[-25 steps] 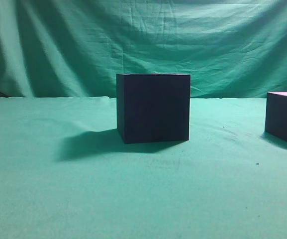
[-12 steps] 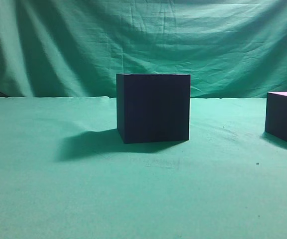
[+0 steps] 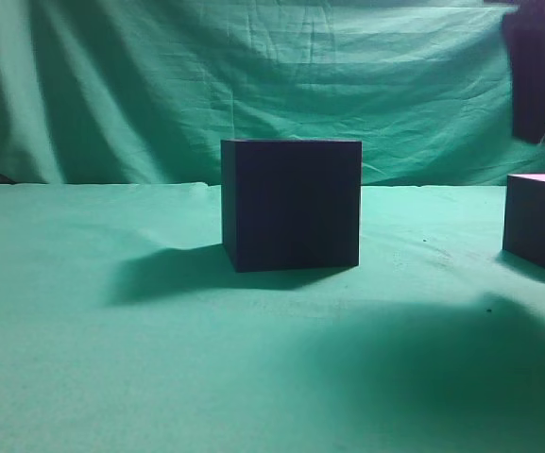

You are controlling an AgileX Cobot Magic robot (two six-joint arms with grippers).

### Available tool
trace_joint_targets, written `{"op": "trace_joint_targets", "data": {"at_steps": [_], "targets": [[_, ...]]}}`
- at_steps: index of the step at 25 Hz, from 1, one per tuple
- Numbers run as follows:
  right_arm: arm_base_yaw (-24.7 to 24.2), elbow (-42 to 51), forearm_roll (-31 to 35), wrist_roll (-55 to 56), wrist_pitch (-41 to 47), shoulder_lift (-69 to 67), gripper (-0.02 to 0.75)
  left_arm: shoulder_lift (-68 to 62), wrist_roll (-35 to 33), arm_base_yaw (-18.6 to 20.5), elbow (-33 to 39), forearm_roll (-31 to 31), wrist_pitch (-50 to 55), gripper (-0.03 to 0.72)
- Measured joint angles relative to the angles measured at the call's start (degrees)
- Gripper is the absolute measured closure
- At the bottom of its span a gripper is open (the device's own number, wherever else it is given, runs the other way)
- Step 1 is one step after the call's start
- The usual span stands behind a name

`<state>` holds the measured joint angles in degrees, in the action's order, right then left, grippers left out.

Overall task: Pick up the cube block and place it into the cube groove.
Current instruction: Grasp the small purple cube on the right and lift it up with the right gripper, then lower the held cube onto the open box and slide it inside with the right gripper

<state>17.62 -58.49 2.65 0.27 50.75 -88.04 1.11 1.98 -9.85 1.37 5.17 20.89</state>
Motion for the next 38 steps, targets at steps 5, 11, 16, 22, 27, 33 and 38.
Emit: {"op": "trace_joint_targets", "data": {"at_steps": [5, 11, 16, 22, 27, 33, 38], "targets": [[0.0, 0.0, -0.9, 0.9, -3.8, -5.3, 0.153, 0.0, 0.0, 0.0, 0.0, 0.0, 0.0, 0.688], [0.0, -0.2, -2.7, 1.4, -6.9, -9.5, 0.253, 0.0, 0.0, 0.0, 0.0, 0.0, 0.0, 0.688], [0.0, -1.4, -3.3, 2.5, -5.9, -10.2, 0.328, 0.0, 0.0, 0.0, 0.0, 0.0, 0.0, 0.688], [0.2, -10.9, -1.1, 3.1, 2.7, -10.4, 0.312, 0.0, 0.0, 0.0, 0.0, 0.0, 0.0, 0.688], [3.1, -21.7, 4.9, 3.1, 9.6, -10.4, 0.312, 0.0, 0.0, 0.0, 0.0, 0.0, 0.0, 0.688], [14.4, -28.6, 6.6, 4.2, 10.1, -10.8, 0.312, 0.0, 0.0, 0.0, 0.0, 0.0, 0.0, 0.688], [20.7, -28.9, 7.1, 7.1, 6.7, -13.0, 0.312, 0.0, 0.0, 0.0, 0.0, 0.0, 0.0, 0.688]]}}
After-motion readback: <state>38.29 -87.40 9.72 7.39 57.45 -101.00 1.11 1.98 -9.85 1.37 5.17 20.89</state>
